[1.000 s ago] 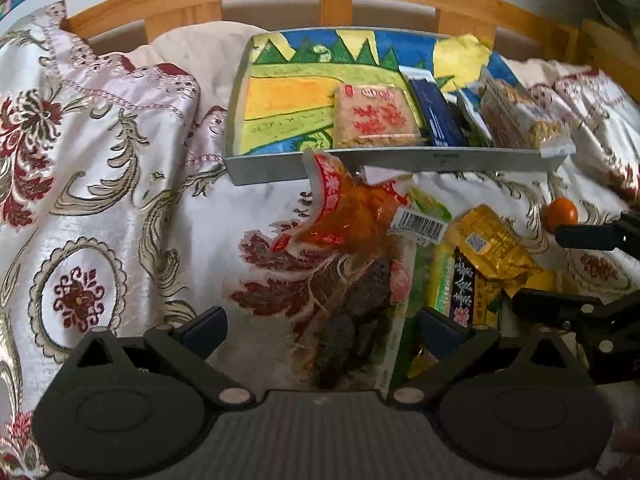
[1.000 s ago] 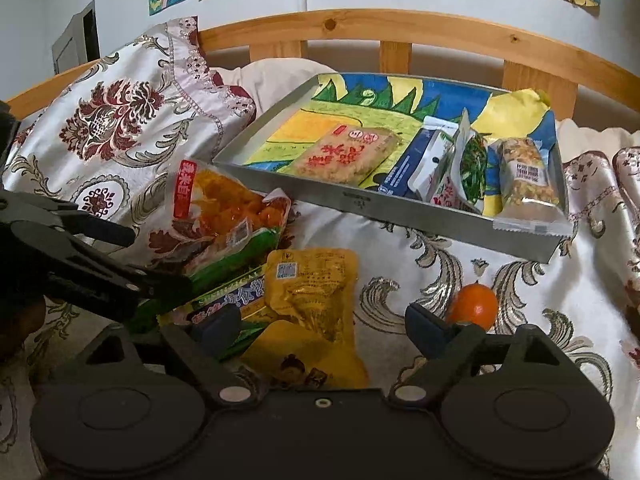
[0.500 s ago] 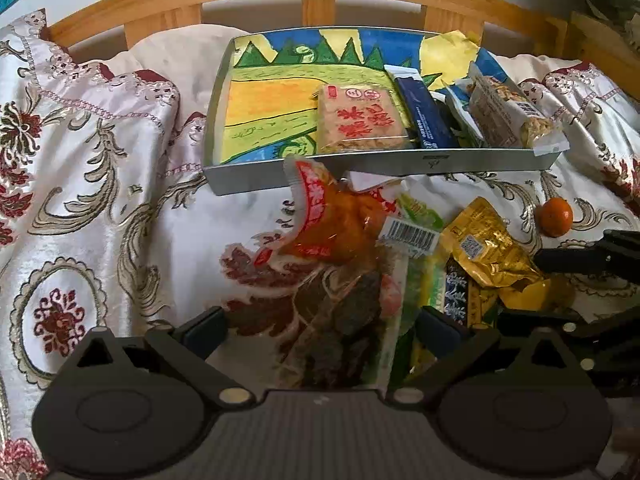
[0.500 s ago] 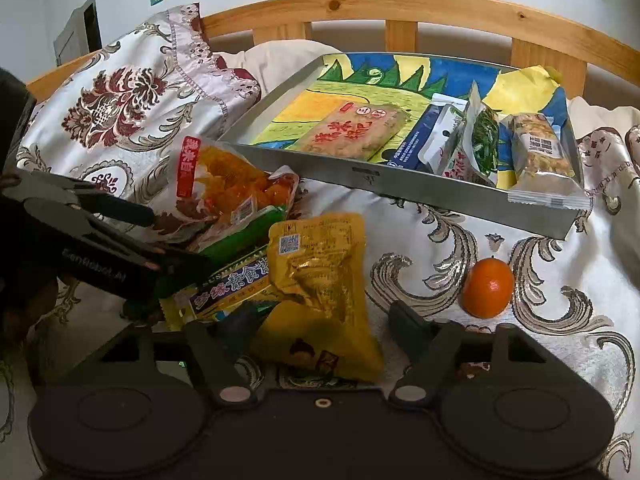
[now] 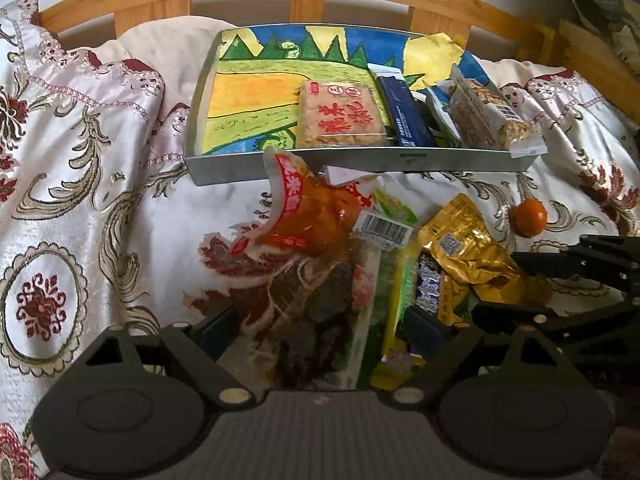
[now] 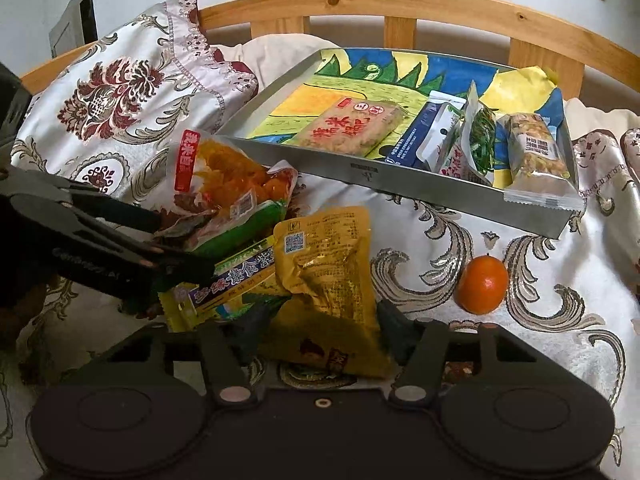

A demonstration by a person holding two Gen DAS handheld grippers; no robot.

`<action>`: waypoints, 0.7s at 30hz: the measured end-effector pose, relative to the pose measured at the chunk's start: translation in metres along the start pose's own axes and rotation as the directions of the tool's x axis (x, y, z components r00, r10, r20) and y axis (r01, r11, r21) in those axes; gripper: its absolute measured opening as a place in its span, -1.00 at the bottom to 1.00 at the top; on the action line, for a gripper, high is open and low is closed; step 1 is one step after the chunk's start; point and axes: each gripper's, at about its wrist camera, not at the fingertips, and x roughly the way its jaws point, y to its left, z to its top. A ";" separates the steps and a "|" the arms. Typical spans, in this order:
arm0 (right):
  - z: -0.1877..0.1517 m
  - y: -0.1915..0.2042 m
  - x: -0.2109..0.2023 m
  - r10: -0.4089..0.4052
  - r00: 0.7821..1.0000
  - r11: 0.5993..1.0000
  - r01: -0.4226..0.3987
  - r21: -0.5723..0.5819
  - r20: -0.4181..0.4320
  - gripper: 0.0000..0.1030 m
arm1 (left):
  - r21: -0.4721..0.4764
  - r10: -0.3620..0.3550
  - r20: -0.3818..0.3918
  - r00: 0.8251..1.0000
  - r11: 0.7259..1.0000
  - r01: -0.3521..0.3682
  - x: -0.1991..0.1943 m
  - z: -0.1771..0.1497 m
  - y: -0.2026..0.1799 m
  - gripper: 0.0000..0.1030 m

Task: Organize snacks
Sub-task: 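Close the right tool on the gold foil packet while the left tool grasps the dark strip bag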

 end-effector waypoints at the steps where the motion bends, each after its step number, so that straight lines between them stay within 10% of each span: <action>1: 0.000 0.000 0.000 -0.001 1.000 1.000 0.001 -0.002 0.000 0.19 | 0.001 -0.002 0.002 1.000 1.000 0.002 0.000 0.000 0.000 0.78; 13: -0.002 0.000 0.000 0.002 1.000 1.000 -0.002 -0.008 0.006 0.20 | 0.039 -0.080 -0.013 0.997 0.996 0.080 -0.006 0.001 -0.002 0.31; 21: -0.001 -0.001 0.000 0.003 1.000 1.000 -0.003 -0.007 0.007 0.20 | 0.090 -0.096 -0.012 0.995 0.991 0.097 -0.013 0.002 -0.010 0.35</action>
